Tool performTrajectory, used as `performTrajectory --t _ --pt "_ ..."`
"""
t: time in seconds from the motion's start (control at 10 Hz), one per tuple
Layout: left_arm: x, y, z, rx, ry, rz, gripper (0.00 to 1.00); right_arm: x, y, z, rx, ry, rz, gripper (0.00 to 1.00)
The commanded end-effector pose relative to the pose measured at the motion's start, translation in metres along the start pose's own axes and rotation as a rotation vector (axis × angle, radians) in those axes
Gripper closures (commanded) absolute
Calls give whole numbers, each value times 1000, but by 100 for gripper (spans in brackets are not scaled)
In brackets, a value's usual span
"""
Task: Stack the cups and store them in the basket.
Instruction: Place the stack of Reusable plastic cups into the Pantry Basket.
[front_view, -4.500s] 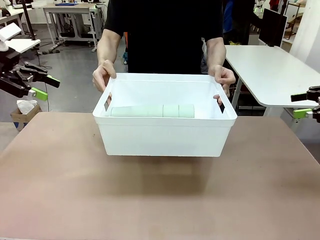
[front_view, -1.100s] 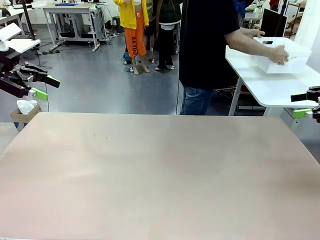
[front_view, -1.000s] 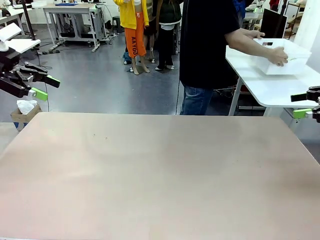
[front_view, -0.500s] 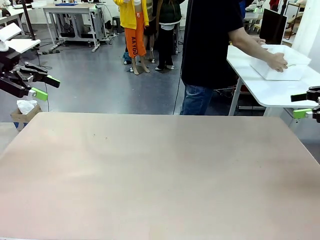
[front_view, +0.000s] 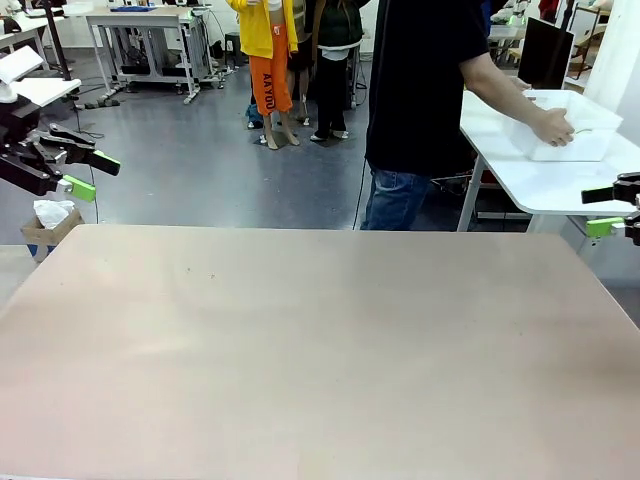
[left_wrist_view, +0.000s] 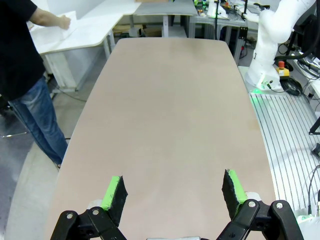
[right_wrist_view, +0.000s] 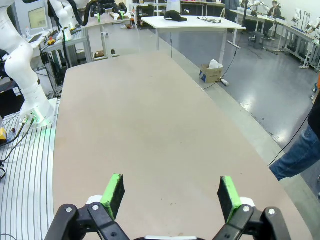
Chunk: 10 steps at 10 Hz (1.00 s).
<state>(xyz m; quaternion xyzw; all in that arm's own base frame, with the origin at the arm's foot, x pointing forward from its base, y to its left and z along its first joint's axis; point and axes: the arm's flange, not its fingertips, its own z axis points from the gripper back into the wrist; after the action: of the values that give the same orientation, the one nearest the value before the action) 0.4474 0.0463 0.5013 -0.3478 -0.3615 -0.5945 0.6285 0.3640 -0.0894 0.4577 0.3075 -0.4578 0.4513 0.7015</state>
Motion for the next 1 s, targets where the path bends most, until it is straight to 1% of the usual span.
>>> performTrajectory --t 0.0,0.9 --pt "4 -3 1 -1 -12 12 0 2 -2 0 -6 -8 7 0" --pt "4 -3 1 -1 -12 12 0 2 -2 0 -6 -8 7 0"
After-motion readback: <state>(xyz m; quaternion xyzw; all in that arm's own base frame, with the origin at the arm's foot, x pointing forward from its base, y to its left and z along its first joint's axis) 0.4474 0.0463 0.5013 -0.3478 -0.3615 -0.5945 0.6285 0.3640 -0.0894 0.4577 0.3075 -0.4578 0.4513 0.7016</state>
